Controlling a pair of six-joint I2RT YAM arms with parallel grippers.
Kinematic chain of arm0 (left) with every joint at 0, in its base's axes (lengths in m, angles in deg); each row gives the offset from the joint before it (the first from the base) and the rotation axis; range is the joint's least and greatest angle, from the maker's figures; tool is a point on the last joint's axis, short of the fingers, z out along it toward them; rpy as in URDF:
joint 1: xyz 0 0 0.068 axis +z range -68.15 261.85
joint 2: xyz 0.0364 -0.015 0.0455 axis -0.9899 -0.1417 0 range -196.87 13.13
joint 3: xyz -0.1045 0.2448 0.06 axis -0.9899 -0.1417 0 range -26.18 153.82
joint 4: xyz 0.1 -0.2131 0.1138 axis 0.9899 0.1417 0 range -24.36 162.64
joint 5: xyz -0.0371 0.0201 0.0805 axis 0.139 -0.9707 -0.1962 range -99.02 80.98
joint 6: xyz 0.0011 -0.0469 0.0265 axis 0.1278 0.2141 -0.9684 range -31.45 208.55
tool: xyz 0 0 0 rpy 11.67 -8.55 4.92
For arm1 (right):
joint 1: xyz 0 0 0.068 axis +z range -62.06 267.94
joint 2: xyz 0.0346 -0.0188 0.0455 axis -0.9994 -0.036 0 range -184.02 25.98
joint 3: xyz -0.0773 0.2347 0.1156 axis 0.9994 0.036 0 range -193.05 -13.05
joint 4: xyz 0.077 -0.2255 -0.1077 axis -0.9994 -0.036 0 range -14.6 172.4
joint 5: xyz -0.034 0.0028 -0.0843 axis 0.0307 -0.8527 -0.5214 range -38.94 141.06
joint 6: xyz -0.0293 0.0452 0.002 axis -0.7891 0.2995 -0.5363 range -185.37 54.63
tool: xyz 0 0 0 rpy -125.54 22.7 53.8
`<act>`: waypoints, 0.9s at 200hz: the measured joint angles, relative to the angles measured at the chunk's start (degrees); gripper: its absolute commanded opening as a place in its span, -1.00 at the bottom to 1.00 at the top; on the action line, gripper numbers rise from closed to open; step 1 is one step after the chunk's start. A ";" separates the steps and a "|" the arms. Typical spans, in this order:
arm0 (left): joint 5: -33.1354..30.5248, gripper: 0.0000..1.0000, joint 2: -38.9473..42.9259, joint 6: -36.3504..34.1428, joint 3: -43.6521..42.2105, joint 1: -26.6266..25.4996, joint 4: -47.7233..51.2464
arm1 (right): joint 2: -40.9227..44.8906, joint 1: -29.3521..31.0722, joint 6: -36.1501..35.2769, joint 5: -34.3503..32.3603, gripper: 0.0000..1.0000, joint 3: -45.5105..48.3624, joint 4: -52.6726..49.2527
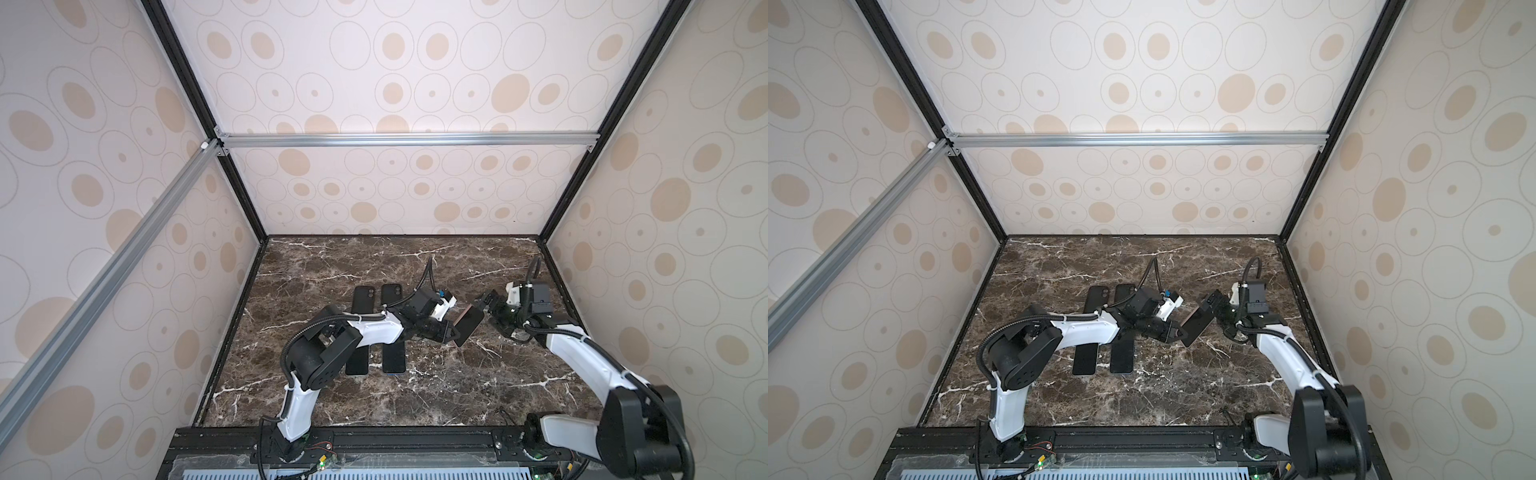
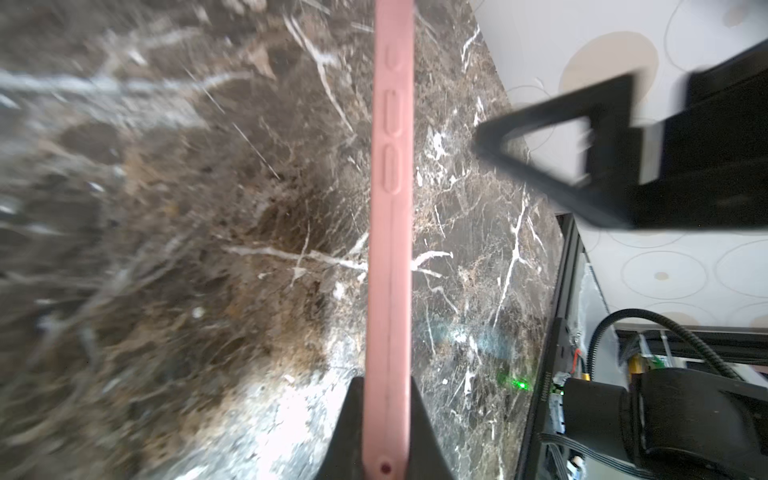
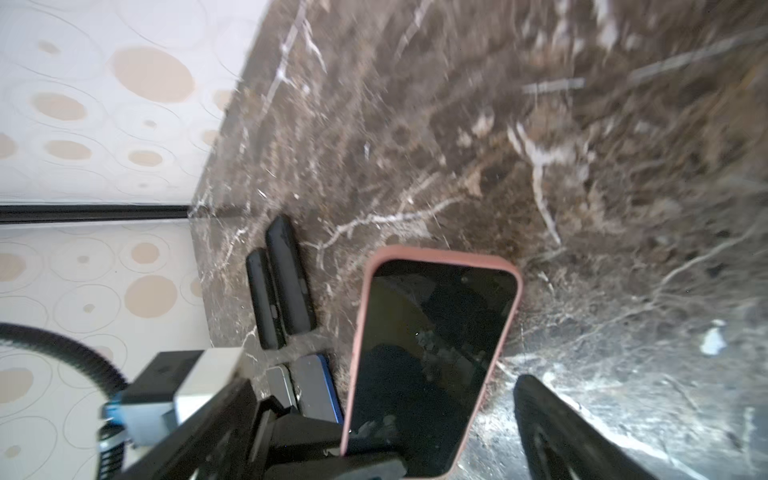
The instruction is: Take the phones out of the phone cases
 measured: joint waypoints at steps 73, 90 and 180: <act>-8.59 -1.00 20.04 -8.41 0.85 4.72 2.51 | 11.34 0.00 -14.97 -6.49 0.97 -11.87 -1.92; -10.43 -1.00 23.21 -10.21 0.79 5.53 0.94 | 11.52 0.00 -17.70 -3.85 0.90 -12.31 -0.76; -6.73 -1.00 36.76 -17.11 -6.88 11.98 1.14 | 11.61 0.00 -23.61 15.93 0.77 -16.13 11.17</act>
